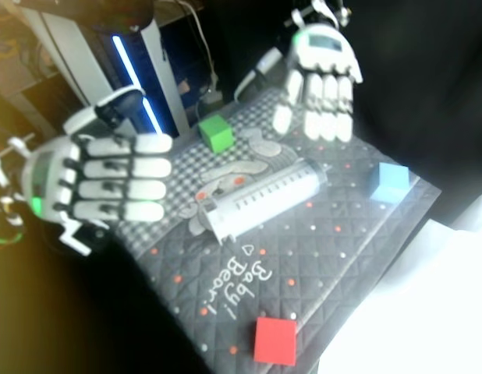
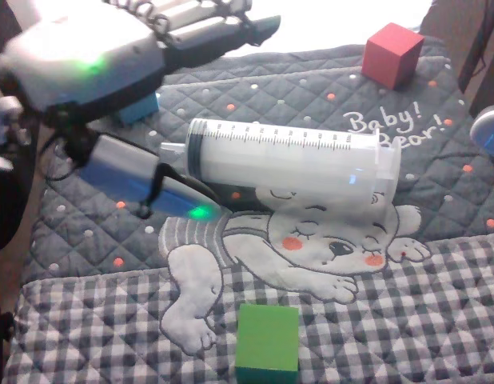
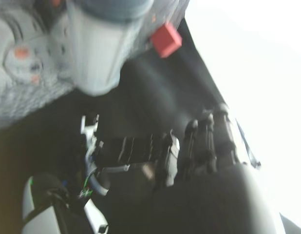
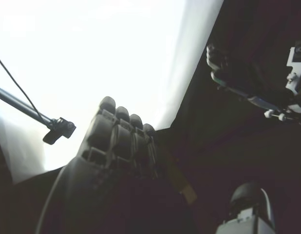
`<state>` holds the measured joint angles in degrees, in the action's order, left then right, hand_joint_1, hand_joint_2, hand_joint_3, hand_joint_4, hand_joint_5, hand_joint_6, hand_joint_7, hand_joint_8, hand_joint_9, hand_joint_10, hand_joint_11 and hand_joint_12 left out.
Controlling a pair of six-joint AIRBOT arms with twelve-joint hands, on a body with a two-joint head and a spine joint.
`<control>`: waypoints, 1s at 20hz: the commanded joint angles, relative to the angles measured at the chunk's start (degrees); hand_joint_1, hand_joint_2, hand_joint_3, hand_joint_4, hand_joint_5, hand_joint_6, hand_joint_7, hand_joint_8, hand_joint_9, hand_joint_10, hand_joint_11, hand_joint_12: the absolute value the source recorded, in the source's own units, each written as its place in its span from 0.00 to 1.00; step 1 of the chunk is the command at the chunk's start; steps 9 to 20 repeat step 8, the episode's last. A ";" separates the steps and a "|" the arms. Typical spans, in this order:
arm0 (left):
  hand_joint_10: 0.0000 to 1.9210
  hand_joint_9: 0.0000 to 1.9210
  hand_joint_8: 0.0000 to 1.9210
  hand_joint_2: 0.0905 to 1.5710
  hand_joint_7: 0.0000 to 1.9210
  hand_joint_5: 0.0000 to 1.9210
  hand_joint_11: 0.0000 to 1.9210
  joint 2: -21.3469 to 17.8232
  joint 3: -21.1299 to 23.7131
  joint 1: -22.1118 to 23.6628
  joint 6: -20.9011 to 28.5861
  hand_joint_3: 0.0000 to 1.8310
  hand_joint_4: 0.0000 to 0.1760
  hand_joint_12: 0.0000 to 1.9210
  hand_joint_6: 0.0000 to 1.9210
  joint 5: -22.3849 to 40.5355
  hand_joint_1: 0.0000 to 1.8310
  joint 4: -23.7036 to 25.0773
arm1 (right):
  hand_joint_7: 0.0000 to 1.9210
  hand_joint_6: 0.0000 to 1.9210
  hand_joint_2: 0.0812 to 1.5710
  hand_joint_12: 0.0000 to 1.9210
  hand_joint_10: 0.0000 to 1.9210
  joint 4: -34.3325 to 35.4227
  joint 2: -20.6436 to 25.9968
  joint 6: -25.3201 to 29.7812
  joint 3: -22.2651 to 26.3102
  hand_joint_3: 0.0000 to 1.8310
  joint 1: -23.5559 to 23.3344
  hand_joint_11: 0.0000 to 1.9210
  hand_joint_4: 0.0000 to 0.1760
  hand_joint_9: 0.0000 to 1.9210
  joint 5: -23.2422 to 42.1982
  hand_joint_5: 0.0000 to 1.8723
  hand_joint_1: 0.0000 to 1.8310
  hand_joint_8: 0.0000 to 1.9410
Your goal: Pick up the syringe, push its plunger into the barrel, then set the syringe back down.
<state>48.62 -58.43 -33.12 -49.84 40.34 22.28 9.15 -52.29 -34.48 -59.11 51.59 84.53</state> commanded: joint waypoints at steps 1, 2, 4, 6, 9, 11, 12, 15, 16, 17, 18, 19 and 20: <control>0.00 0.00 0.00 0.46 0.00 0.00 0.00 -0.81 0.50 -0.11 0.01 0.00 0.83 0.00 0.00 9.48 0.36 -2.02 | 0.00 0.00 0.54 0.00 0.00 0.18 0.75 -0.40 0.36 0.01 -0.79 0.00 0.00 0.00 8.55 0.01 0.09 0.00; 0.00 0.00 0.00 0.57 0.00 0.00 0.00 -1.74 1.02 -1.05 0.01 0.01 0.97 0.00 0.00 11.80 0.40 -2.92 | 0.00 0.00 0.56 0.00 0.00 0.09 1.13 -0.50 0.62 0.01 -0.66 0.00 0.00 0.00 9.27 0.01 0.11 0.00; 0.01 0.03 0.00 0.75 0.00 0.00 0.00 -3.48 1.68 -3.52 -0.29 0.00 0.55 0.40 0.00 17.07 0.23 -5.91 | 0.00 0.00 0.61 0.00 0.00 -0.23 1.73 -1.14 1.05 0.00 -0.61 0.00 0.00 0.00 10.16 0.00 0.11 0.00; 0.00 0.00 0.01 0.69 0.02 0.03 0.00 -4.42 2.24 -4.86 -1.63 0.00 0.96 0.02 0.01 19.54 0.03 -7.84 | 0.00 0.01 0.64 0.00 0.00 -0.24 1.98 -1.61 1.25 0.01 -0.60 0.00 0.00 0.00 10.73 0.02 0.11 0.00; 0.00 0.05 0.00 0.78 0.07 0.07 0.03 -6.46 3.93 -7.65 -5.38 0.00 0.22 0.03 0.01 24.18 0.00 -11.66 | 0.00 0.00 0.60 0.00 0.00 -0.23 2.35 -2.05 1.57 0.00 -0.58 0.00 0.00 0.00 11.59 0.02 0.13 0.00; 0.00 0.05 0.00 0.78 0.07 0.07 0.03 -6.46 3.93 -7.65 -5.38 0.00 0.22 0.03 0.01 24.18 0.00 -11.66 | 0.00 0.00 0.60 0.00 0.00 -0.23 2.35 -2.05 1.57 0.00 -0.58 0.00 0.00 0.00 11.59 0.02 0.13 0.00; 0.00 0.05 0.00 0.78 0.07 0.07 0.03 -6.46 3.93 -7.65 -5.38 0.00 0.22 0.03 0.01 24.18 0.00 -11.66 | 0.00 0.00 0.60 0.00 0.00 -0.23 2.35 -2.05 1.57 0.00 -0.58 0.00 0.00 0.00 11.59 0.02 0.13 0.00; 0.00 0.05 0.00 0.78 0.07 0.07 0.03 -6.46 3.93 -7.65 -5.38 0.00 0.22 0.03 0.01 24.18 0.00 -11.66 | 0.00 0.00 0.60 0.00 0.00 -0.23 2.35 -2.05 1.57 0.00 -0.58 0.00 0.00 0.00 11.59 0.02 0.13 0.00; 0.00 0.05 0.00 0.78 0.07 0.07 0.03 -6.46 3.93 -7.65 -5.38 0.00 0.22 0.03 0.01 24.18 0.00 -11.66 | 0.00 0.00 0.60 0.00 0.00 -0.23 2.35 -2.05 1.57 0.00 -0.58 0.00 0.00 0.00 11.59 0.02 0.13 0.00; 0.00 0.05 0.00 0.78 0.07 0.07 0.03 -6.46 3.93 -7.65 -5.38 0.00 0.22 0.03 0.01 24.18 0.00 -11.66 | 0.00 0.00 0.60 0.00 0.00 -0.23 2.35 -2.05 1.57 0.00 -0.58 0.00 0.00 0.00 11.59 0.02 0.13 0.00; 0.00 0.05 0.00 0.78 0.07 0.07 0.03 -6.46 3.93 -7.65 -5.38 0.00 0.22 0.03 0.01 24.18 0.00 -11.66 | 0.00 0.00 0.60 0.00 0.00 -0.23 2.35 -2.05 1.57 0.00 -0.58 0.00 0.00 0.00 11.59 0.02 0.13 0.00; 0.00 0.05 0.00 0.78 0.07 0.07 0.03 -6.46 3.93 -7.65 -5.38 0.00 0.22 0.03 0.01 24.18 0.00 -11.66 | 0.00 0.00 0.60 0.00 0.00 -0.23 2.35 -2.05 1.57 0.00 -0.58 0.00 0.00 0.00 11.59 0.02 0.13 0.00; 0.00 0.05 0.00 0.78 0.07 0.07 0.03 -6.46 3.93 -7.65 -5.38 0.00 0.22 0.03 0.01 24.18 0.00 -11.66 | 0.00 0.00 0.60 0.00 0.00 -0.23 2.35 -2.05 1.57 0.00 -0.58 0.00 0.00 0.00 11.59 0.02 0.13 0.00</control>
